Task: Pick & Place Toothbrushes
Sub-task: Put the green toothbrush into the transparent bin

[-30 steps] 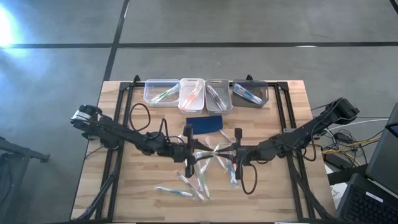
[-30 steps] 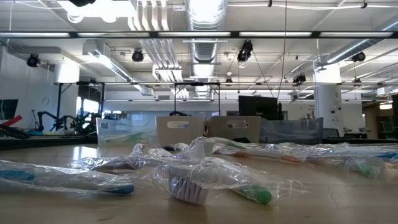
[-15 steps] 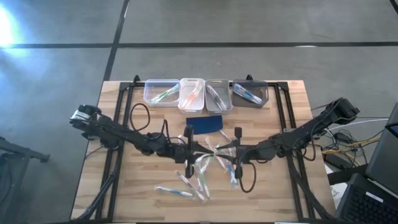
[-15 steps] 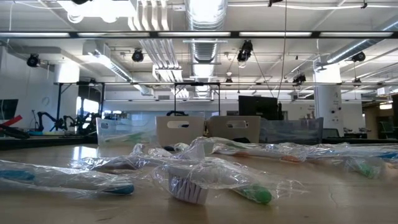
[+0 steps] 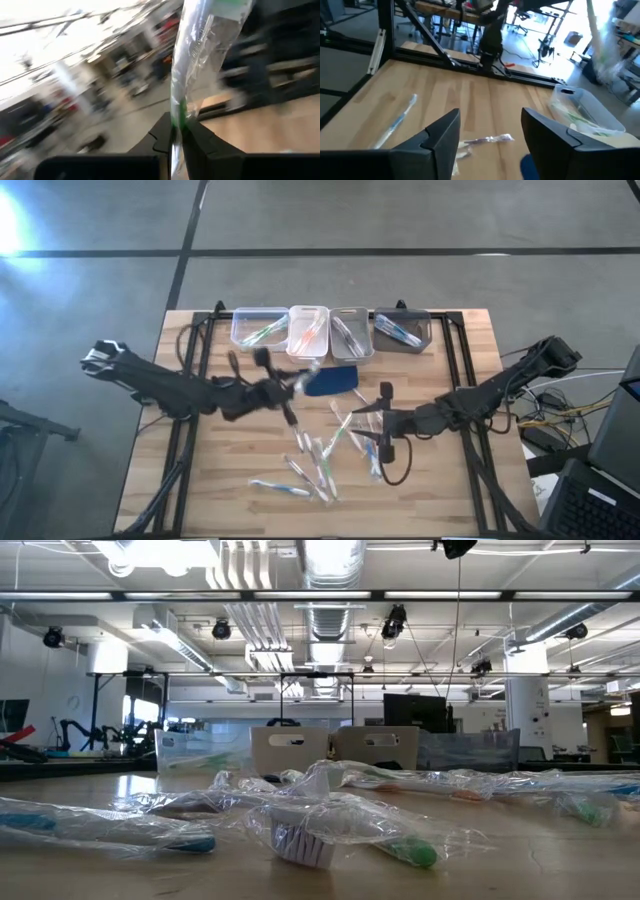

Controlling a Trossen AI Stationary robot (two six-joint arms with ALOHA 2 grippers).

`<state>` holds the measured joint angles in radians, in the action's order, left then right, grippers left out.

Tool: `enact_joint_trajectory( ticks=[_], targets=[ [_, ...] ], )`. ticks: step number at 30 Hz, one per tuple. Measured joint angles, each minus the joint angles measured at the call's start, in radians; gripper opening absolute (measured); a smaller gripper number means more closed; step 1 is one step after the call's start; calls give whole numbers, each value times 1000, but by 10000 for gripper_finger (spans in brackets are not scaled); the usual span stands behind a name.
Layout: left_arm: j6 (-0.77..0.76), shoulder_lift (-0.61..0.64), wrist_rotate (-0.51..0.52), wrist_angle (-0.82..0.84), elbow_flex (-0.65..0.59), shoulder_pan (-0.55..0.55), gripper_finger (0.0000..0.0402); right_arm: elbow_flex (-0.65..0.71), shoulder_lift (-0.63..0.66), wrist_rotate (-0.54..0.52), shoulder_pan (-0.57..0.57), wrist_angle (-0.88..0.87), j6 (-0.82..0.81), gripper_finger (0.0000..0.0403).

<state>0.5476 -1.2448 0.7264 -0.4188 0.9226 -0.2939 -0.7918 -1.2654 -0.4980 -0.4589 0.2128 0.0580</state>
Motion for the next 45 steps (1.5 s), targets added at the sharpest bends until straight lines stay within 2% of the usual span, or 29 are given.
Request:
enact_joint_trajectory(
  ticks=[4, 8, 13, 16, 22, 31, 45],
  targets=[
    [37, 81, 205, 79, 5, 6, 25, 0, -1, 2, -2, -1, 0, 213],
    [51, 129, 347, 179, 44, 24, 25, 3, -1, -1, -1, -1, 0, 215],
    [31, 135, 443, 338, 145, 76, 24, 6, -1, 0, -2, 0, -6, 203],
    [6, 121, 467, 462, 218, 118, 24, 10, -1, -2, -1, 0, -7, 194],
    [-94, 87, 465, 689, 354, 211, 24, 11, -1, -1, -1, -1, -6, 178],
    [-176, 4, 422, 896, 474, 330, 24, 11, -1, -2, -1, -8, 2, 155],
    [-418, -64, 128, 1127, 468, 561, 25, 11, -1, -2, -1, -18, 32, 105]
  ],
)
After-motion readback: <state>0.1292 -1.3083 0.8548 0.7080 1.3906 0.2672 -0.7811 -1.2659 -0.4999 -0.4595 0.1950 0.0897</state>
